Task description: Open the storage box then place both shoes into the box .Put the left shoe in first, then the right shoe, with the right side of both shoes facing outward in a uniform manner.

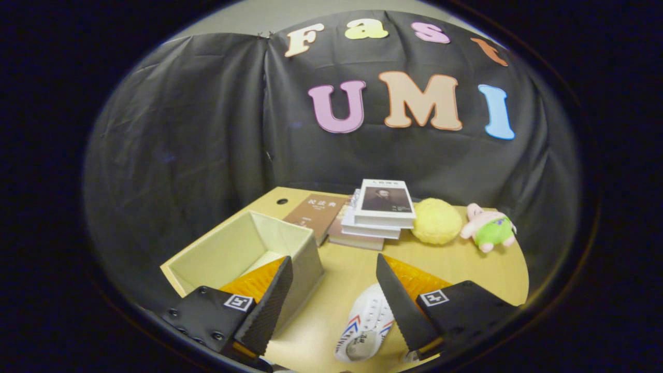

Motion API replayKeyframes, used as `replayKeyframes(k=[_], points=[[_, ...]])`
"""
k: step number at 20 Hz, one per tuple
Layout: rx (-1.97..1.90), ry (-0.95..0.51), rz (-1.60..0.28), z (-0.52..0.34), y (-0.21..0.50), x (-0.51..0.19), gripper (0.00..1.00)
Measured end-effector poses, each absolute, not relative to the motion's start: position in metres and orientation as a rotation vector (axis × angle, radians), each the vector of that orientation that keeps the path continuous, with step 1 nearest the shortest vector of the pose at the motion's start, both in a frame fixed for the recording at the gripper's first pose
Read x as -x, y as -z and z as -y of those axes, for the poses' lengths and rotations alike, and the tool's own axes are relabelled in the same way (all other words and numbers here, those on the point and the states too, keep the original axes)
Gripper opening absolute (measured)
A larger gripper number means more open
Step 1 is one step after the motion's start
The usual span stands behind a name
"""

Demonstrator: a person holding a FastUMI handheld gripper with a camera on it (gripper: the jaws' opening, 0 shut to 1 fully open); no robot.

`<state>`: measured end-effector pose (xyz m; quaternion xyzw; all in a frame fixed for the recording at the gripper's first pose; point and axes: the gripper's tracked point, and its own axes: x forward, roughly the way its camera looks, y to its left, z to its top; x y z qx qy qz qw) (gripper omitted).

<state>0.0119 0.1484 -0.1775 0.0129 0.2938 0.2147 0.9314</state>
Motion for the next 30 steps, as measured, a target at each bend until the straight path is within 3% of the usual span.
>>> replayKeyframes(k=[13,26,30], points=[[0.043,-0.329,-0.928,-0.079,0.308,0.027,1.00],[-0.041,-0.327,-1.156,-0.074,0.370,0.048,0.84],[-0.171,-0.349,-1.200,-0.089,0.371,0.057,0.55]])
